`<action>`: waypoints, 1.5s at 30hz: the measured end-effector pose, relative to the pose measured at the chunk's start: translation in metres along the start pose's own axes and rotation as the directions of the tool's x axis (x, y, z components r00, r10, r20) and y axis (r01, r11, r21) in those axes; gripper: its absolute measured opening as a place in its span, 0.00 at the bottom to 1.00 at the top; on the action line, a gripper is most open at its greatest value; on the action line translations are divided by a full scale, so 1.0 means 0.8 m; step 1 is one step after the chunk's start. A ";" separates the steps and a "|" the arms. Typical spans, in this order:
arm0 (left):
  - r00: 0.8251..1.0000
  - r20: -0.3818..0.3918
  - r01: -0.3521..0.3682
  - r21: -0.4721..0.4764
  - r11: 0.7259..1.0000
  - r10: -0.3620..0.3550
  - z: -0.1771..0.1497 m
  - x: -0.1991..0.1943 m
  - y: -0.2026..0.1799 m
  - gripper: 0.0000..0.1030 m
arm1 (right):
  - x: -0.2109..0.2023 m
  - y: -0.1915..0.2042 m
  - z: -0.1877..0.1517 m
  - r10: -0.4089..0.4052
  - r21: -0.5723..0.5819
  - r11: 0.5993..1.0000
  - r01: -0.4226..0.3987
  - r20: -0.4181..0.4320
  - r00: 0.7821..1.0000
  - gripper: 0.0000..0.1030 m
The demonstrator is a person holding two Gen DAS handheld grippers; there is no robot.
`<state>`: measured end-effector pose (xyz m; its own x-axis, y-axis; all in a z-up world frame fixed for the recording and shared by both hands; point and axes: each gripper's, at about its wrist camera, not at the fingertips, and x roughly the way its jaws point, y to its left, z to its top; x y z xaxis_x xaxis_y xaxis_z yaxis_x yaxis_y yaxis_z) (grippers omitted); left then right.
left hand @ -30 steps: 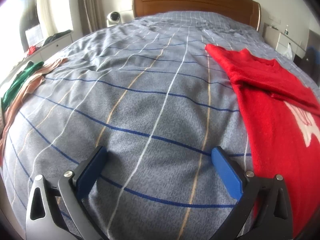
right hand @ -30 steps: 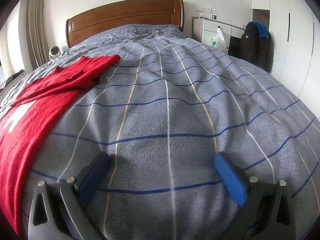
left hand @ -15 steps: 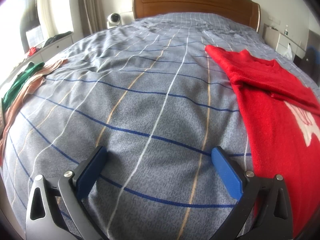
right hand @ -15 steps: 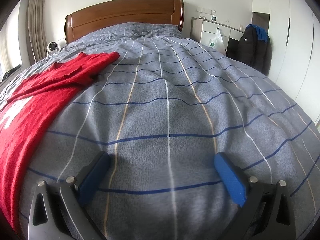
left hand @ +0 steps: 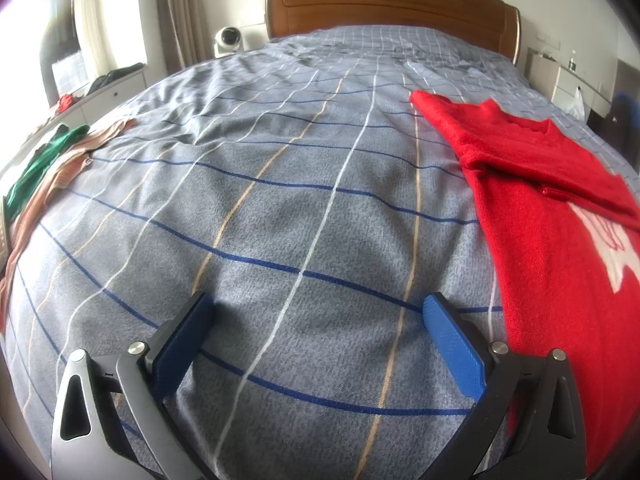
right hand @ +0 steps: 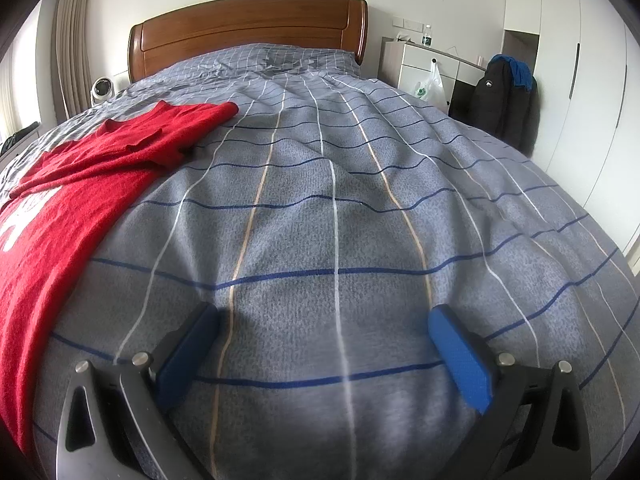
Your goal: Fold small clothes
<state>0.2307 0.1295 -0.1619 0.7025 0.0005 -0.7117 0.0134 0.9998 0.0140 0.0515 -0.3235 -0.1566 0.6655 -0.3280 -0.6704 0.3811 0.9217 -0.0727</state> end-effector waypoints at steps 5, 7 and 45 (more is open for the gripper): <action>1.000 0.000 0.000 -0.001 1.000 0.000 0.000 0.000 0.000 1.00 | 0.000 0.000 0.000 0.000 0.000 1.000 0.000 0.000 1.000 0.99; 1.000 0.000 0.001 -0.001 1.000 -0.001 0.000 0.000 0.000 1.00 | 0.000 0.000 0.000 0.000 0.000 1.000 0.000 0.000 1.000 0.99; 1.000 0.000 -0.002 0.001 1.000 0.002 0.000 0.000 -0.001 1.00 | -0.001 0.002 -0.001 -0.008 -0.004 1.000 0.008 0.001 1.000 0.99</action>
<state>0.2306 0.1291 -0.1623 0.7027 0.0021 -0.7115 0.0130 0.9998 0.0157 0.0515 -0.3216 -0.1569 0.6629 -0.3360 -0.6691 0.3841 0.9197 -0.0813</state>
